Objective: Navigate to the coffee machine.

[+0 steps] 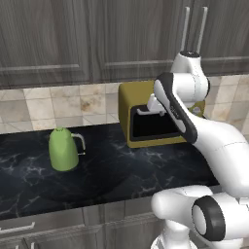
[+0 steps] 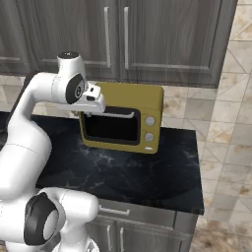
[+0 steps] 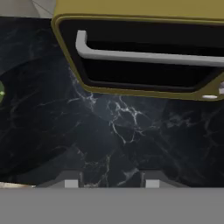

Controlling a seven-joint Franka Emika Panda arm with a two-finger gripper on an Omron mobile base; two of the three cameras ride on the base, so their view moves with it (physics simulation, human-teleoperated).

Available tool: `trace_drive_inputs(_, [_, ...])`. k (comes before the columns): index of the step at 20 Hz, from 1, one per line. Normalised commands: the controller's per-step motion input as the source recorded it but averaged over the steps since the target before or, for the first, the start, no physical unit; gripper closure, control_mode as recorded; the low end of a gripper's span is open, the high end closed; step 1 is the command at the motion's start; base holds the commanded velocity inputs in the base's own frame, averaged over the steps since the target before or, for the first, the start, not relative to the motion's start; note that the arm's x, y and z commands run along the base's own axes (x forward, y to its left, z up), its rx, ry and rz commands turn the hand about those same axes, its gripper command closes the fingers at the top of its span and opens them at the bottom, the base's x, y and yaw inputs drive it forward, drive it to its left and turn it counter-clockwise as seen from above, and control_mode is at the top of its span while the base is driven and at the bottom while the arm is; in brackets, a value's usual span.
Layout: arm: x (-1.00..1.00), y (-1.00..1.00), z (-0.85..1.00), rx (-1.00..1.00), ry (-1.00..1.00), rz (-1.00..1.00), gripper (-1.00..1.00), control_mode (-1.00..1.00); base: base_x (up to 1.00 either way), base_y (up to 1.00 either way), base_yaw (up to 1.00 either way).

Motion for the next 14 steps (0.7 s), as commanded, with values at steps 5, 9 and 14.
trace_drive_inputs(5, [-0.47, -0.05, -0.04, 0.0, 0.0, 0.0, -1.0, -1.0, 0.0, 0.0, 0.0])
trace_drive_inputs(9, [-0.88, -0.13, -0.21, 0.0, 0.0, 0.0, -1.0, -1.0, 0.0, 0.0, 0.0])
trace_drive_inputs(14, [-0.87, -0.04, -0.3, 0.0, 0.0, 0.0, -1.0, -1.0, 0.0, 0.0, 0.0])
